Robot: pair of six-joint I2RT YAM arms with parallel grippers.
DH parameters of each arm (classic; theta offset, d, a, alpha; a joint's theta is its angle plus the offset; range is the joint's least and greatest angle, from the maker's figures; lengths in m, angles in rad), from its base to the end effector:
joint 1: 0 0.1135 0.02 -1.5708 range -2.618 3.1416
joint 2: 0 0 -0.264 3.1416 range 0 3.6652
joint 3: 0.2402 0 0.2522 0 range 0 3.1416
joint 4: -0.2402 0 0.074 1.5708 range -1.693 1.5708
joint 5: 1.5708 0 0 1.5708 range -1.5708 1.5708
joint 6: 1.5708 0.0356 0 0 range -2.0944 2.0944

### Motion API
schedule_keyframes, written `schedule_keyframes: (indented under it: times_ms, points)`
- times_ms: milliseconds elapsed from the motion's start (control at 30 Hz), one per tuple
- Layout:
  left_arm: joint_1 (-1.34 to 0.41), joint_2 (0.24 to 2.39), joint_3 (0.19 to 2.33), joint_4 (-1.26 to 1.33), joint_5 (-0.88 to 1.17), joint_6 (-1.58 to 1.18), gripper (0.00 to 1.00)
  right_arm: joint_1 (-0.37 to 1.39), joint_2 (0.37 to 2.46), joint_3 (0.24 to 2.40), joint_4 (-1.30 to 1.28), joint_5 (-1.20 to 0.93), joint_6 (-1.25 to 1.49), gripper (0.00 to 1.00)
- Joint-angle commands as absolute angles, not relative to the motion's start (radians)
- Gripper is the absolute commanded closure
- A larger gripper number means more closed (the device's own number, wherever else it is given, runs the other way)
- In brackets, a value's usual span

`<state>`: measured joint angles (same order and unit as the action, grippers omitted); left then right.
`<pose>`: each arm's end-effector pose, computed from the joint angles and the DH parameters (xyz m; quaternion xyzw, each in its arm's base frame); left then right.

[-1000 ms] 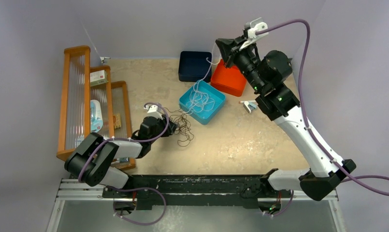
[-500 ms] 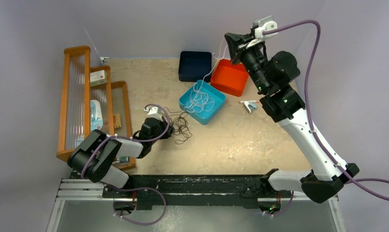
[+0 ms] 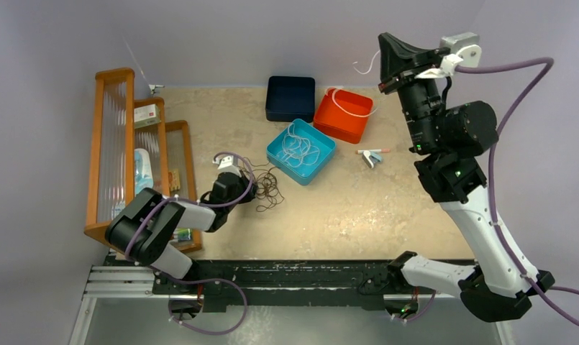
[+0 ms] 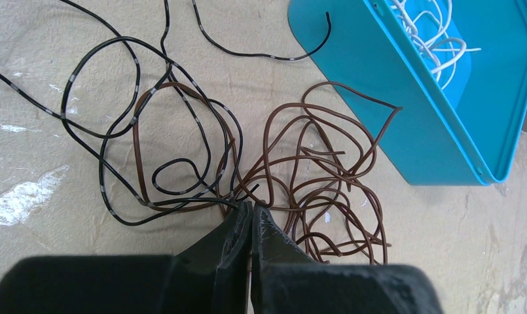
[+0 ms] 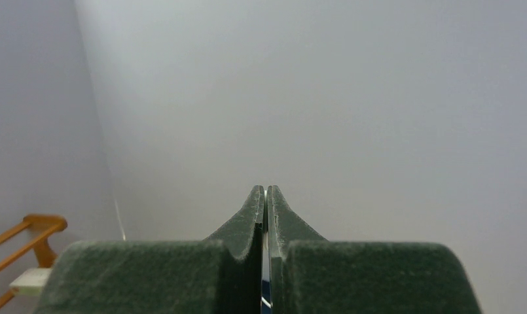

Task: Untangle the cables

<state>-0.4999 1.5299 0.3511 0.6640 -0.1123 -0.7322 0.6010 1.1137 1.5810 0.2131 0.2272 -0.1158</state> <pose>0.2243 -0.1180 0.1200 -0.1280 0.8534 -0.2511 0.4386 0.1527 0.0950 0.5827 -0.0543 0.4366 0.1680 0.8822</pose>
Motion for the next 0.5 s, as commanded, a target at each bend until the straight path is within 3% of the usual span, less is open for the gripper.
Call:
schedule_keyframes:
  times_ms: [0,467]
  points:
    - [-0.498,1.565,0.353,0.581,-0.162,-0.745,1.00,0.597,1.089,1.581,0.291,0.284,-0.161,1.00]
    - [-0.499,1.343,0.336,0.331,-0.207,-0.748,1.00,0.598,1.160,1.550,0.145,0.149,-0.109,1.00]
